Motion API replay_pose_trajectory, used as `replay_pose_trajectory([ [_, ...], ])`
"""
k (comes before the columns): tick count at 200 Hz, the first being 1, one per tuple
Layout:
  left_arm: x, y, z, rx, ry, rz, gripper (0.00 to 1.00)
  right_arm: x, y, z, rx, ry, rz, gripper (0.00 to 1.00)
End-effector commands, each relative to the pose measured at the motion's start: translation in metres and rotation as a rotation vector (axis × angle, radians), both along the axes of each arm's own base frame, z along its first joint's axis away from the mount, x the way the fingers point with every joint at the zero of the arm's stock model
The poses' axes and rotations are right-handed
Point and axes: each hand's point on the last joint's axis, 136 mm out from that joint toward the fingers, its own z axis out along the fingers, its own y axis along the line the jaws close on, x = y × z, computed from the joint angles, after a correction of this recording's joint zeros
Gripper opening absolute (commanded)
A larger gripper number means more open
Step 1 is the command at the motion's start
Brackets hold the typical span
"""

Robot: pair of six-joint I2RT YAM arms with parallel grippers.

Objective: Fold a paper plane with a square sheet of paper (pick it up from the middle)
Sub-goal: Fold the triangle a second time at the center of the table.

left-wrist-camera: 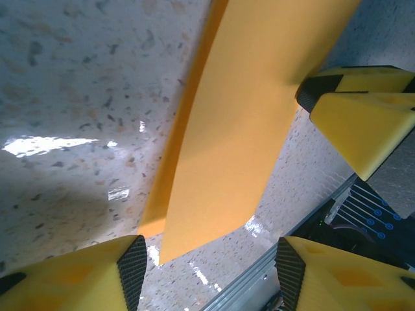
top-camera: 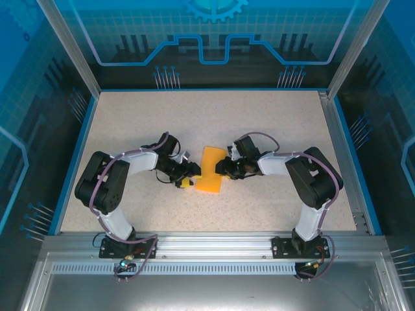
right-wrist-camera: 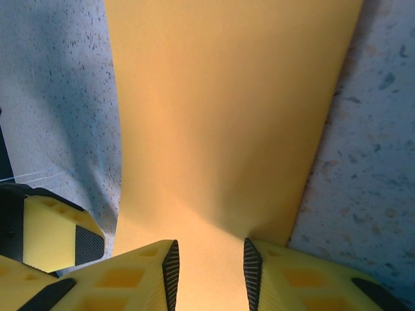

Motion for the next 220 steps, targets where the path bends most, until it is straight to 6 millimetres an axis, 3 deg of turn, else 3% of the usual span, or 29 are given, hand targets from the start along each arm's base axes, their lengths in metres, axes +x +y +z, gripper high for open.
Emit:
replay_pose_trajectory([
  [1,-0.004,-0.007,-0.001,-0.033,0.027,-0.011,0.57,-0.022,-0.02,-0.038,-0.101,0.106,-0.011,0.35],
  [69,-0.004,-0.012,-0.011,-0.029,0.046,-0.023,0.56,-0.022,-0.02,-0.037,-0.101,0.106,-0.011,0.35],
  [101,-0.001,-0.018,-0.007,-0.054,0.032,-0.03,0.5,-0.022,-0.02,-0.036,-0.098,0.104,-0.013,0.35],
  [138,0.008,-0.02,-0.003,-0.064,0.001,-0.01,0.47,-0.019,-0.016,-0.032,-0.082,0.094,-0.008,0.35],
  [220,0.037,-0.021,-0.005,-0.075,-0.025,0.085,0.5,-0.014,-0.01,-0.017,-0.057,0.056,0.012,0.35],
])
